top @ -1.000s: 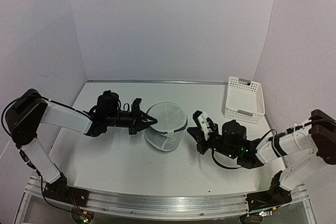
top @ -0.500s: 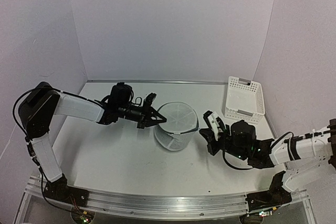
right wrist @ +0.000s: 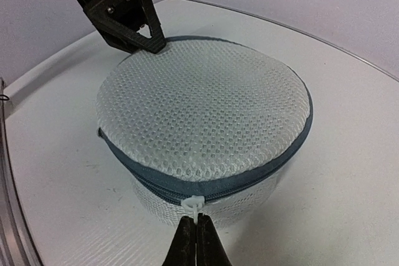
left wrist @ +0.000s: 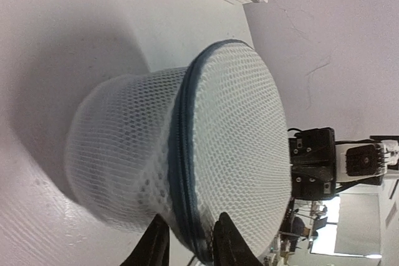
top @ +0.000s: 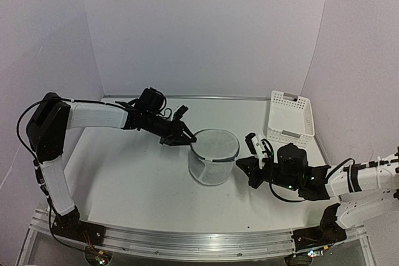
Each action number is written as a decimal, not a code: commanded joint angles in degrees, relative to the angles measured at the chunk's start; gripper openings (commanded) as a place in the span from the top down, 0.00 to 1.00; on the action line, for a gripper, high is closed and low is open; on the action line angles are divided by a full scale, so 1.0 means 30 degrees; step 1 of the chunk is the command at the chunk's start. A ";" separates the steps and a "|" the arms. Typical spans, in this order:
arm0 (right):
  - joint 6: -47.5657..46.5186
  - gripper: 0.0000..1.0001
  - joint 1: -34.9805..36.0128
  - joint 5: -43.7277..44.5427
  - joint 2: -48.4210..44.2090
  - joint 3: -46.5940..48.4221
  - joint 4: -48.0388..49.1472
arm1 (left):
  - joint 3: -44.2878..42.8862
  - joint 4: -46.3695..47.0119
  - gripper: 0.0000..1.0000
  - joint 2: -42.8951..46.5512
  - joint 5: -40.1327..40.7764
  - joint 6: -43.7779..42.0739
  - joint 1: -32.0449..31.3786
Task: Unzip the laundry bag and remove the bra
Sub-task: Place the laundry bag at the center of the board, then adjust the laundry bag at the center of the board, then hold the laundry bag at the center of the board, then unzip the zipper of the laundry bag.
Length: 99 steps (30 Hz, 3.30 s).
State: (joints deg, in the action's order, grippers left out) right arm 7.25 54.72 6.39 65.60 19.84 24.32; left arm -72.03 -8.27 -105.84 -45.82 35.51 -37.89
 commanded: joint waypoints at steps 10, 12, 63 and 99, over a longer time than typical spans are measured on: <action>0.4546 1.00 0.1479 0.0715 0.5186 0.3715 0.2255 | -0.0301 -0.1970 0.35 0.1964 0.3517 -0.0276 0.2048; 0.4662 1.00 0.1768 0.0665 0.5837 0.4365 0.2352 | 0.0321 -0.1965 0.30 0.2750 0.3297 0.0039 0.2036; 0.4720 1.00 0.3873 0.1826 0.7120 0.5661 0.1489 | 0.6292 0.7796 1.00 0.3452 0.1856 0.8886 -0.0598; 0.1979 1.00 0.0716 0.1209 0.3085 0.2722 -0.0672 | 0.2087 -0.0394 1.00 0.2936 0.1607 -0.0416 0.0405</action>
State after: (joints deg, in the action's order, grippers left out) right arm 12.25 55.99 11.86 75.31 27.42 20.32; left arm -60.60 -3.79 -95.94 -42.89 40.34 -38.33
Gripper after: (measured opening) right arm 0.020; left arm 0.040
